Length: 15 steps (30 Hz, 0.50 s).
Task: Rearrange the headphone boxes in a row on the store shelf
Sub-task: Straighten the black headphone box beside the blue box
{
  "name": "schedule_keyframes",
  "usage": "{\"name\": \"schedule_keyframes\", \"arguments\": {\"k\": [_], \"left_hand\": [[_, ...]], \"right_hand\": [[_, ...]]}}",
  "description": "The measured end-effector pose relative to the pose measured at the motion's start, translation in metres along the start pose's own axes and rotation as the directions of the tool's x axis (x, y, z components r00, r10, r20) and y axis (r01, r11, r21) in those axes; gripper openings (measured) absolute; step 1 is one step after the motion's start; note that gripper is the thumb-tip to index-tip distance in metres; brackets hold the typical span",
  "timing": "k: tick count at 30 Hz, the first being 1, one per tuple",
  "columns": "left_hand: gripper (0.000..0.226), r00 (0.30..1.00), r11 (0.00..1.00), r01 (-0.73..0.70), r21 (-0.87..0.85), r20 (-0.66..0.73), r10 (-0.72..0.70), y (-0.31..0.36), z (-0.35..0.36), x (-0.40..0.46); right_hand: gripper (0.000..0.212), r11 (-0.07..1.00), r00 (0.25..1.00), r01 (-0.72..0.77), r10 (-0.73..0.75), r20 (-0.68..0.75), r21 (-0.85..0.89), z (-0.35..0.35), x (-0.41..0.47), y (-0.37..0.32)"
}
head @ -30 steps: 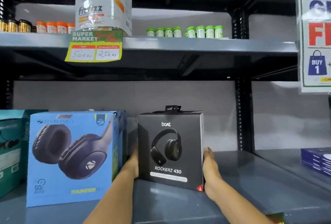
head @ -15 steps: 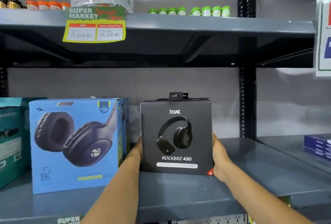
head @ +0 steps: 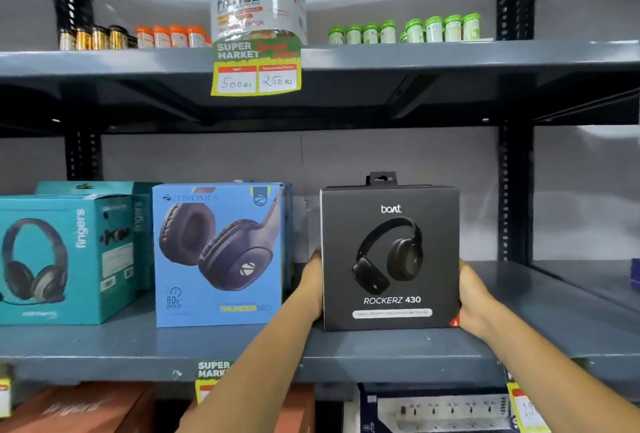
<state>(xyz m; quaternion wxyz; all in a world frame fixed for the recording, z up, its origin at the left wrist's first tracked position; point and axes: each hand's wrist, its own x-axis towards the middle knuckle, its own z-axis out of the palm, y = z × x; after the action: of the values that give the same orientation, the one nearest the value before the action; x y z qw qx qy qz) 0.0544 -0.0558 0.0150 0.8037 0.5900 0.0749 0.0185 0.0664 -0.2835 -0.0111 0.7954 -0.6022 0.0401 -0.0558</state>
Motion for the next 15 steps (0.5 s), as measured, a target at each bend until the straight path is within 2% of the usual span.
{"name": "schedule_keyframes", "arguments": {"k": [5,8,11,15], "left_hand": [[0.035,1.0,1.0,0.005,0.005,-0.01,-0.004,0.004,0.005,0.003],[0.035,0.998,0.998,0.053,0.037,0.034,-0.054,-0.001,-0.003,0.002],[0.038,0.997,0.998,0.042,0.052,0.069,-0.046,-0.008,-0.01,0.006],[0.042,0.995,0.999,0.054,0.001,0.089,-0.054,-0.007,-0.006,0.014]], "right_hand": [[0.027,1.0,0.999,0.008,-0.007,-0.053,0.017,0.001,-0.003,0.0],[0.029,1.0,0.999,0.005,-0.004,-0.042,0.026,0.0,-0.004,0.001],[0.033,1.0,1.0,0.013,-0.012,-0.023,0.003,-0.001,-0.004,0.002],[0.031,1.0,1.0,-0.007,0.007,-0.018,-0.01,0.006,0.0,-0.003]]}}
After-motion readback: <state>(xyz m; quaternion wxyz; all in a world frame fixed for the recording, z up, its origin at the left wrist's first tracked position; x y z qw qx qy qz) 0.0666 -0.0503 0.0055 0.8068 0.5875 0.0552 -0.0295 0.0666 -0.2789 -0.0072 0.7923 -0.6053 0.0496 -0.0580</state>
